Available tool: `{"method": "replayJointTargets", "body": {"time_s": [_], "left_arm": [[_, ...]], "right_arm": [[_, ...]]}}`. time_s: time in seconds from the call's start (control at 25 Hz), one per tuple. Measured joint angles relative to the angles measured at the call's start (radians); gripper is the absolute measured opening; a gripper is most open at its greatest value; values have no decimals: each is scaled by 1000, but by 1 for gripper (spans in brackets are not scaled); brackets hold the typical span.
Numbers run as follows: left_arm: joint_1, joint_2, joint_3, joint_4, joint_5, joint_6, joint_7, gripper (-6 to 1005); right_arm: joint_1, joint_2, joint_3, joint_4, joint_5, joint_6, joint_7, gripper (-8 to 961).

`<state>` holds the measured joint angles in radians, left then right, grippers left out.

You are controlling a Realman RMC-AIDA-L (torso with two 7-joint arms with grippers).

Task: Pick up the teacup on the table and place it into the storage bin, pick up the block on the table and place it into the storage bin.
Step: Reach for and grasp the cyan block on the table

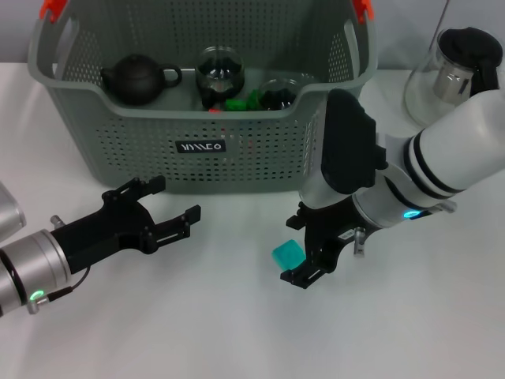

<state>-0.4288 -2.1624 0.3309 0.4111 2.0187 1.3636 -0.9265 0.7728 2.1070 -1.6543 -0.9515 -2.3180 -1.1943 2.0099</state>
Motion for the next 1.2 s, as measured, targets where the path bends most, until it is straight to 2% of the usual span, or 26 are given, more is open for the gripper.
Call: {"method": "replayJointTargets", "body": {"time_s": [0.88,1.2], "left_arm": [[5,-1,-1,-11,5,-2,0,857],[7,-1,-1,-12,5,-11,0,857]], "right_arm": [[7,3,-70,57,1,92,62,915],[49,4,-73,122,10,107,79,914]]}}
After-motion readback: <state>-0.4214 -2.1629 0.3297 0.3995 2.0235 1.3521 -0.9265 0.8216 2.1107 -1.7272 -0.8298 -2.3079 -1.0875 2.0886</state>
